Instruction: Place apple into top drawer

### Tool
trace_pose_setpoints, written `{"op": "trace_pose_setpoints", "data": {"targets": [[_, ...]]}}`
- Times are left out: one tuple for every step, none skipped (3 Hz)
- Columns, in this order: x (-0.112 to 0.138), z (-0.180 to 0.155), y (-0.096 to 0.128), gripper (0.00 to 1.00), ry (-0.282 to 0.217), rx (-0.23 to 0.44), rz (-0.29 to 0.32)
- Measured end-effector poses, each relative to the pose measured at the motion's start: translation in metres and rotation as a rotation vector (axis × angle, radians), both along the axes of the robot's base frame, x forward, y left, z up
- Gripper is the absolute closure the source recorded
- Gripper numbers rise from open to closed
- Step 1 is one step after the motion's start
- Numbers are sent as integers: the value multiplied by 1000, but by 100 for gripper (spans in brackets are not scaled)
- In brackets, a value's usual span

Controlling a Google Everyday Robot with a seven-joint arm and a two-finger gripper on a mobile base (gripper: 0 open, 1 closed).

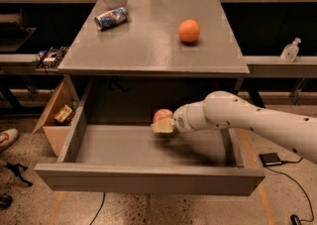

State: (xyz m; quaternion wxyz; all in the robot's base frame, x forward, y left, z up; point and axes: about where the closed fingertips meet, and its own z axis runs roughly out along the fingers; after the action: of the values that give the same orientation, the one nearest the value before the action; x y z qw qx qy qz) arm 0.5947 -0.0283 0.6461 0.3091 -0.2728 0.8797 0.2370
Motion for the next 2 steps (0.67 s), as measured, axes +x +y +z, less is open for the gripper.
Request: {"op": "trace_pose_setpoints", "data": {"targets": [[-1,11,-20,0,8,-1,-20],[-3,23,-37,0,-3,-26,-44]]}}
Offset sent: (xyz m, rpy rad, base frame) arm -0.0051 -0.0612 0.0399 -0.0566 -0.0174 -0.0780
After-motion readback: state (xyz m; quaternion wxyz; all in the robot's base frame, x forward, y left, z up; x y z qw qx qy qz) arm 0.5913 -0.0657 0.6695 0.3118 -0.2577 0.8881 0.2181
